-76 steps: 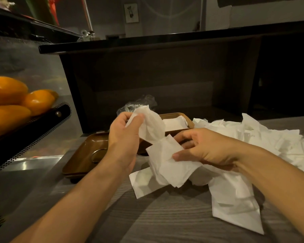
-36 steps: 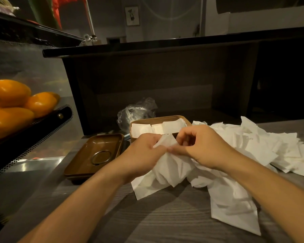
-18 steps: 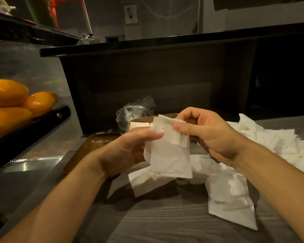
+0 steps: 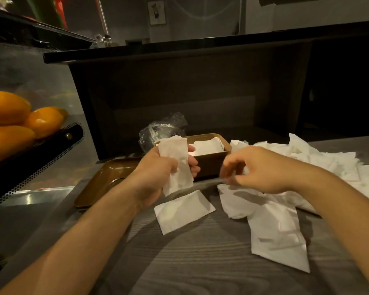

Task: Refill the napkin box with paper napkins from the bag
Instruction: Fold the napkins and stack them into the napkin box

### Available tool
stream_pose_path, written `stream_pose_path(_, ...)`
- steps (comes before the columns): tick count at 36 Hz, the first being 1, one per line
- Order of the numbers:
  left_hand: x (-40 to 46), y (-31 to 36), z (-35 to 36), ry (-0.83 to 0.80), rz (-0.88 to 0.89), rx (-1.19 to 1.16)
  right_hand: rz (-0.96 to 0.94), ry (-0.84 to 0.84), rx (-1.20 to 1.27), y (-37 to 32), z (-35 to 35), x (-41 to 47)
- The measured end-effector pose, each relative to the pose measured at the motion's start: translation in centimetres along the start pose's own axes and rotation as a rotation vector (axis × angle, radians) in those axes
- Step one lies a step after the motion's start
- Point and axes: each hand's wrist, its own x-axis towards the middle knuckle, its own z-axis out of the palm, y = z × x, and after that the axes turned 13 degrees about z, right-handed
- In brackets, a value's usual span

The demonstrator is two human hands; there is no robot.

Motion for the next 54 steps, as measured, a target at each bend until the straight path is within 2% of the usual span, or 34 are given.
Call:
stream_pose_path(4,0.3,-0.6,0.0,0.007,-0.017,0.037,0.115,-0.069,-0.186,0.5,1.1,0.5)
stream_pose_path(11,0.6,-1.2,-0.1,0.002,-0.015,0.102,0.183,-0.108,-0.131,0.9,1.1,1.3)
stream_pose_path(26,0.9,-1.6,-0.1,0.033,-0.011,0.167,0.099,-0.138,-0.099,0.8,0.6,0.9)
stream_pose_path(29,1.0,-1.7,-0.2,0.036,-0.005,0.182,0.06,-0.099,0.045,0.5,-0.4,0.3)
stream_pose_path(32,0.8,-1.6,-0.1,0.031,0.01,0.179,0.035,-0.002,0.374,0.1,-1.7,-0.4)
stream_pose_path(34,0.7,-1.4,0.1,0.047,0.026,0.164,0.036,-0.033,0.613,-0.5,-1.9,-0.5)
stream_pose_path(36,0.6,-1.3,0.4,0.092,0.038,0.154,0.072,-0.088,0.731,-1.6,-1.0,-0.4)
stream_pose_path(39,0.6,-1.1,0.4,0.127,0.101,0.15,0.118,-0.094,0.556,-3.4,1.7,0.4)
stream_pose_path(44,0.5,-1.1,0.0,0.199,0.153,0.154,0.163,-0.074,0.039,-4.6,5.0,1.5)
stream_pose_path(50,0.4,-1.0,0.1,0.181,0.153,0.21,0.039,-0.146,-0.01,-4.4,4.2,1.2)
stream_pose_path(54,0.3,-1.2,0.4,0.153,0.144,0.257,0.189,-0.059,-0.191,-4.8,4.7,1.4)
